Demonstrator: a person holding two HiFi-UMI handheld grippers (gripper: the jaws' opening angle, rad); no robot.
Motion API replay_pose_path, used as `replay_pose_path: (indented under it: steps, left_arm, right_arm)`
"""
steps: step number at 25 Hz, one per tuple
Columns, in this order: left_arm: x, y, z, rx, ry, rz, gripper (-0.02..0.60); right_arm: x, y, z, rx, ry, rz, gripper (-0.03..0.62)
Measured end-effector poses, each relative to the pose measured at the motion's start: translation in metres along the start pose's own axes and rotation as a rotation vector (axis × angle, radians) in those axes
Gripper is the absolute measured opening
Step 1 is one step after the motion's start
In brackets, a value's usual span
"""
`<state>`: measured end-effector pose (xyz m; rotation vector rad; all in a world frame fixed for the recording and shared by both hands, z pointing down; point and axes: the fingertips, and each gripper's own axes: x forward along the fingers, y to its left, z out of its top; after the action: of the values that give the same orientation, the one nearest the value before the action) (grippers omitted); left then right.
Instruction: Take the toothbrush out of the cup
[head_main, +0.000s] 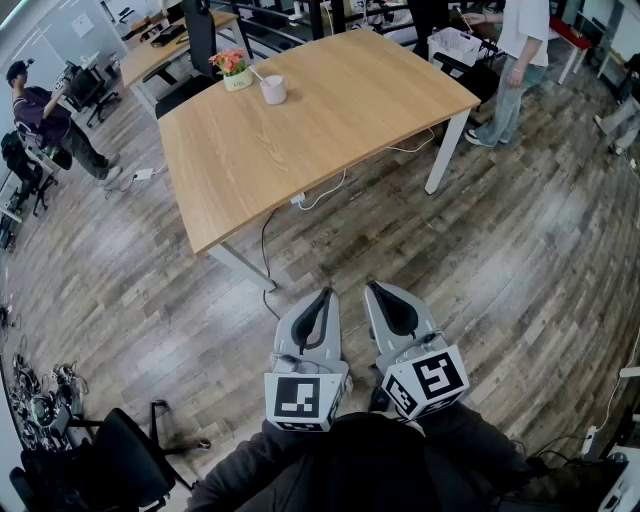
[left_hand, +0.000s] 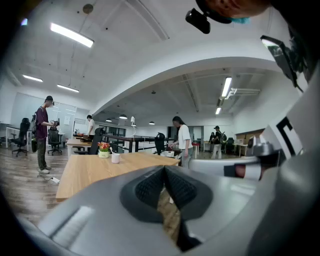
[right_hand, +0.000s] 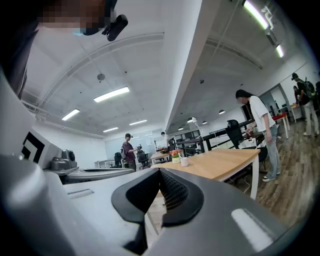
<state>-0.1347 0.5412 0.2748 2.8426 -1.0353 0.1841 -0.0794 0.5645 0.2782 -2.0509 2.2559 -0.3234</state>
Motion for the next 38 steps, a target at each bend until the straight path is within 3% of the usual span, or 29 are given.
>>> replay_pose_path:
  steps: [8,14,25,38]
  left_arm:
    - [0.05,0.098,0.03,0.043,-0.052,0.023,0.008]
    - [0.07,0.14,0.039,0.027,-0.07,0.031,0.008]
    - [0.114,0.14,0.031,0.019,-0.026,-0.01,0.008]
    - [0.22,0.145,0.062,0.068,-0.011,0.053,0.008]
  right_arm:
    - [0.114,0.02,0.025,-0.027,-0.025,0.044,0.002]
    - [0.158,0.029,0.032,-0.055,-0.018,0.06,0.002]
    - [0.182,-0.006,0.04,-0.062,-0.015,0.02,0.002]
    - [0.253,-0.092,0.072,-0.019,-0.041,0.081,0.002]
